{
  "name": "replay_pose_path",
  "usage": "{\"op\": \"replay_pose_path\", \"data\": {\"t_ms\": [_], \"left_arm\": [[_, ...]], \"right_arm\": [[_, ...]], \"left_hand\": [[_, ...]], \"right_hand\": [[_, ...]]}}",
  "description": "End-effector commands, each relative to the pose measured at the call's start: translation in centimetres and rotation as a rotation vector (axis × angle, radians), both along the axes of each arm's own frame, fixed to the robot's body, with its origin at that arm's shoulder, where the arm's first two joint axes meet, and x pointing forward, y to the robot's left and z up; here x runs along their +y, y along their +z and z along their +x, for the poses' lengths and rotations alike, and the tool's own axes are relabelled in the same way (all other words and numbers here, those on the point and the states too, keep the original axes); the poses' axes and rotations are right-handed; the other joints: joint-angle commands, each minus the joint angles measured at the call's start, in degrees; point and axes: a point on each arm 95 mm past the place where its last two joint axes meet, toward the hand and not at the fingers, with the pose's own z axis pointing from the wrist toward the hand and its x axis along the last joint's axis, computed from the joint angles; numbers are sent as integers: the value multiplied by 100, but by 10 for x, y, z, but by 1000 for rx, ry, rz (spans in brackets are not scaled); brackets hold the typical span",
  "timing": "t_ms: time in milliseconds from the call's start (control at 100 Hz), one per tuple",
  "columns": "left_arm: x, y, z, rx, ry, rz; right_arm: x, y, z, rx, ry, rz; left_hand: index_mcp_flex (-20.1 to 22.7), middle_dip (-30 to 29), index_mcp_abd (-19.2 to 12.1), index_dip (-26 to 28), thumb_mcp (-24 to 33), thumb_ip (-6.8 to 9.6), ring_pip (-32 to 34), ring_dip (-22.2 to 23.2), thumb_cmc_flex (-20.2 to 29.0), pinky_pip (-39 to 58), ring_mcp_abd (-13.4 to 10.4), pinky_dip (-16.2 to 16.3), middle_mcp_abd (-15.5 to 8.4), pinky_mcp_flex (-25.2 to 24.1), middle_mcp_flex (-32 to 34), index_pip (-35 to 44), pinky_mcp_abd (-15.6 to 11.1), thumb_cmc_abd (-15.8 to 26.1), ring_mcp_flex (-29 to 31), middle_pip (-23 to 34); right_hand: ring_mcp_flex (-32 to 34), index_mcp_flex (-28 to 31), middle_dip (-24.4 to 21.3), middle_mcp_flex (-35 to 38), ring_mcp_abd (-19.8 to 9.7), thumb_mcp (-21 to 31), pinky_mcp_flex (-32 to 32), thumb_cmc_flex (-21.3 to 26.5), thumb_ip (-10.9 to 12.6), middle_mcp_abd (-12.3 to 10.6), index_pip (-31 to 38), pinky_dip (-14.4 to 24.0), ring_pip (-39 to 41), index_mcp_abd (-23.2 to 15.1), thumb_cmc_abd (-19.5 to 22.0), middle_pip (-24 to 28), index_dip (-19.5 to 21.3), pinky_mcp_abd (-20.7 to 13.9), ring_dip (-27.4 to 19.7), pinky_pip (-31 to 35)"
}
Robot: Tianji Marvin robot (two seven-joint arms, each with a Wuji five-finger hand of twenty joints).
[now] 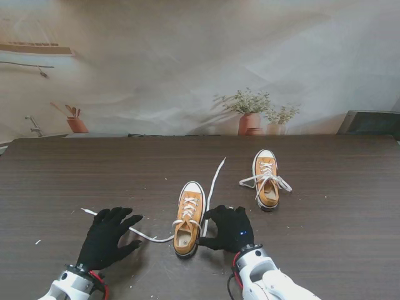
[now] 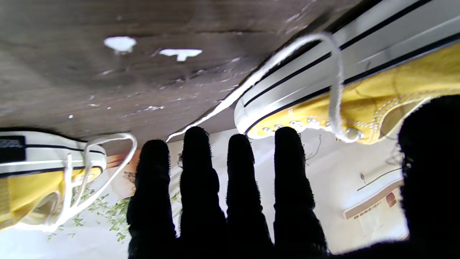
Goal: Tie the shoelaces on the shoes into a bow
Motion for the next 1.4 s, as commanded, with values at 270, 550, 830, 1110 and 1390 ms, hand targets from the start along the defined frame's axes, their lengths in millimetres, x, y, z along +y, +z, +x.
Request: {"op": "replay_pose_path", "data": {"t_ms": [270,550,830,1110,1390], "left_arm": [[-7,-2,-2,16,-15,-11],[-9,-3,-1,16,-15,-17],[-11,-5,-1,9,-16,-32],[-13,-6,-1,9,-19,-46],[-14,-6,-1,12,-20,-73]], "right_arm": [[7,-10,11,8,-32,77],[16,-16,11,38,-32,85],[26,-21,12,36,-24,96],[23,-9,10,14,-64,258],[18,10,5,27,-36,572]], "left_hand": [[46,-10,124,-82,255,-131,-1,-99,-53,-105,-18,56,48,-44,-71,57,-57,-59,-153,-12],[112,-5,132,-73,290,-132,38,-92,-41,-64,-5,95,70,-32,-23,92,-46,-33,-121,12],[189,0,118,-56,296,-127,78,-88,-32,4,-3,118,86,-34,23,144,-35,56,-90,35],[250,1,112,-41,259,-124,100,-90,-22,70,2,121,101,-54,48,192,-37,213,-98,48],[345,-1,93,-17,159,-105,112,-95,-3,109,22,108,122,-70,87,258,-32,367,-98,51]], "right_hand": [[208,778,109,343,165,2190,63,-283,-161,169,200,-79,249,-27,196,132,879,247,3,315],[303,1122,111,481,183,2660,136,-320,-360,173,283,-76,283,-1,-109,146,966,280,8,374],[488,1261,178,694,141,3171,292,524,-1148,101,1662,-112,372,-89,-663,308,561,288,21,493],[502,1731,308,980,65,3594,187,1521,-1171,-15,2759,-67,549,-210,-767,639,1081,211,111,478],[647,1466,-77,2016,287,3567,56,1504,-1195,153,2921,-120,264,-523,-566,-132,1550,291,-6,169]]}}
